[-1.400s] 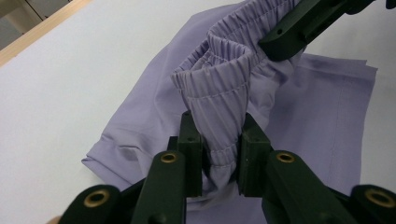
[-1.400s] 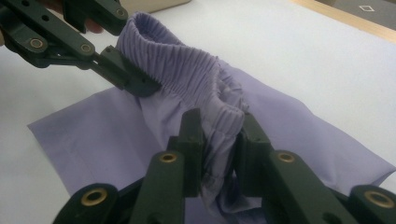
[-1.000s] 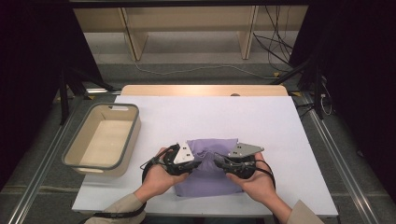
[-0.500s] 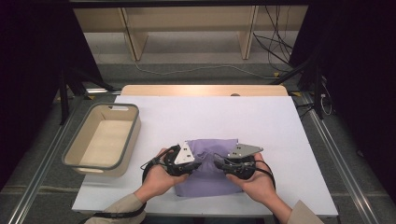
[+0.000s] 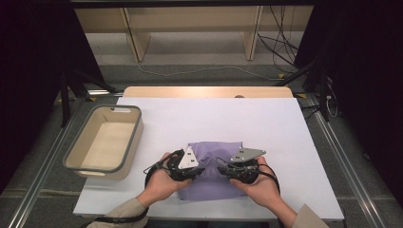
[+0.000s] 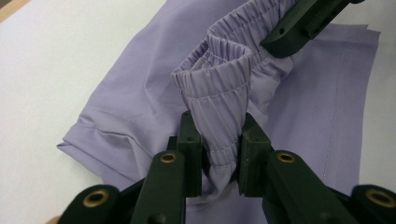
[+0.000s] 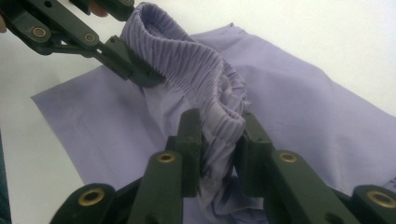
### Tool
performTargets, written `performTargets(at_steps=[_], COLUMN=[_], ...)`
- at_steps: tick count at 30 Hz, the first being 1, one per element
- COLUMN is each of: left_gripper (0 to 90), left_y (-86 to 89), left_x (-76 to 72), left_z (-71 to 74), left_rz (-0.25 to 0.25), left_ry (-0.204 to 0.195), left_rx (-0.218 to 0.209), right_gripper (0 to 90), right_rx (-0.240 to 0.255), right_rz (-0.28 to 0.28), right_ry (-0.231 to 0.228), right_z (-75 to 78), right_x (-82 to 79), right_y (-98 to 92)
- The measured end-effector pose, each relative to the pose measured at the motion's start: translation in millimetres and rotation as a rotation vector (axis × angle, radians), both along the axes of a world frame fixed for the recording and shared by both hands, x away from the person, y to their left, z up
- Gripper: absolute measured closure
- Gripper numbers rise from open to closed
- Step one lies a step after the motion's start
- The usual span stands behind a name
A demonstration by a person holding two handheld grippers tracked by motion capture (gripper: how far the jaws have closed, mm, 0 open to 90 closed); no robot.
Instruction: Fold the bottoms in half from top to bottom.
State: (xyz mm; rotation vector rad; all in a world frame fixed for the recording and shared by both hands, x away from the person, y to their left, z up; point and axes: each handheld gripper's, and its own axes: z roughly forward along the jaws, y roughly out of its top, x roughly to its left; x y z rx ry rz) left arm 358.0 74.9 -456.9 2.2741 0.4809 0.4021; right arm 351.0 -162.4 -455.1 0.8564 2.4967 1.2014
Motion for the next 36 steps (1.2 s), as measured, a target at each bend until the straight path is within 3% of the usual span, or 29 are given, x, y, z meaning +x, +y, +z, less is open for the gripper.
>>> performTargets(at_steps=[36], left_gripper=[73.2], left_y=[-0.9], left_x=[-7.5], left_z=[-7.1], left_rz=[-0.032], left_ry=[0.001], left_rx=[0.039], right_gripper=[73.1], right_rx=[-0.04], right_rz=[0.027], right_ry=[0.026], right_z=[-8.2], right_x=[-6.6], right_y=[0.2])
